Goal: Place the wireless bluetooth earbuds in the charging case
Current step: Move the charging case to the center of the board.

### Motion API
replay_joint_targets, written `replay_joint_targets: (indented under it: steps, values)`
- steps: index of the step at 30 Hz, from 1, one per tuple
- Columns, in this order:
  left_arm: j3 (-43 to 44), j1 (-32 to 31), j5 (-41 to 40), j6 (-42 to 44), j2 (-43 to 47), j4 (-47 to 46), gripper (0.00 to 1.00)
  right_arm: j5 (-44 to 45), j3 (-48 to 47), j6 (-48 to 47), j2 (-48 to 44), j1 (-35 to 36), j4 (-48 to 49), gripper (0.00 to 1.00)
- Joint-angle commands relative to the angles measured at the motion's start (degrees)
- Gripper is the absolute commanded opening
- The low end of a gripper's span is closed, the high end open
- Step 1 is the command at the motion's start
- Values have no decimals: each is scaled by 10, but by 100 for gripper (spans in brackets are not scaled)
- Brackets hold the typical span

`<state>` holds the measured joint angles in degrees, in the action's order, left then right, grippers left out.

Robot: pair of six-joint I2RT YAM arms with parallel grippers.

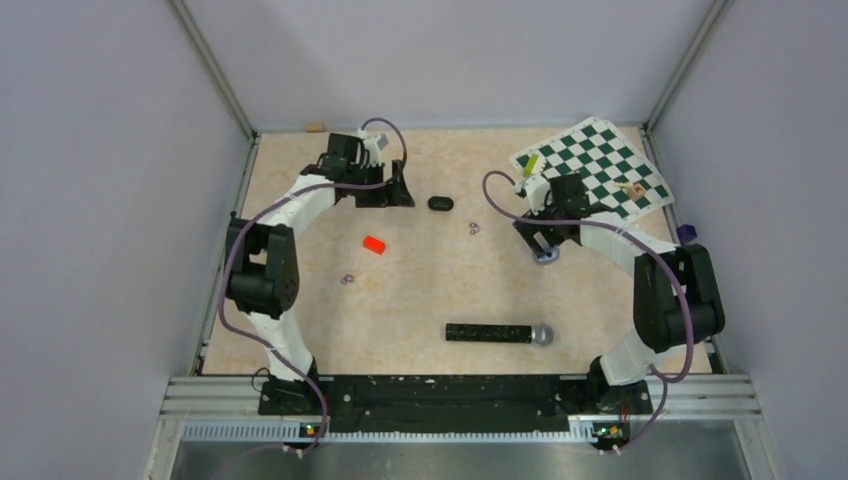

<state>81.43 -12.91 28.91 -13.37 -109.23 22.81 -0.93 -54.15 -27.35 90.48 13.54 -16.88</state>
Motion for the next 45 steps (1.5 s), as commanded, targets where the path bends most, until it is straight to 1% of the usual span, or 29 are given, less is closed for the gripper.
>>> replay_joint_targets:
  steps: [1, 5, 8, 11, 14, 17, 23, 28, 31, 34, 38, 41, 45]
  values:
    - [-25, 15, 35, 66, 93, 13, 99, -27, -49, 12, 18, -15, -45, 99]
    - [-55, 21, 49, 72, 128, 9, 99, -71, -75, 24, 53, -17, -95, 99]
    - [-81, 21, 55, 63, 149, -15, 99, -118, -98, 35, 75, -23, -139, 99]
    - [-94, 22, 58, 60, 163, -31, 99, -135, -109, 41, 85, -31, -160, 99]
    - [-100, 22, 60, 60, 169, -36, 99, -145, -108, 41, 83, -47, -165, 99]
    - [-105, 23, 64, 59, 170, -41, 99, -172, -112, 28, 83, -62, -194, 99]
    - [-108, 24, 71, 52, 161, -52, 99, -275, -69, -34, 60, -63, -227, 99]
    - [-109, 24, 75, 46, 154, -57, 99, -317, -64, -38, 43, -63, -232, 99]
    - [-113, 24, 75, 46, 153, -57, 99, -311, -66, -36, 46, -61, -242, 99]
    - [-117, 27, 76, 45, 156, -60, 99, -294, -63, -58, 48, -53, -261, 99]
    - [-118, 29, 81, 43, 156, -62, 99, -239, -25, -112, 21, -18, -264, 99]
    - [-118, 30, 83, 41, 155, -65, 99, -199, -2, -145, -22, -2, -235, 99]
    - [-119, 30, 84, 42, 155, -65, 99, -165, 21, -215, -85, -2, -182, 99]
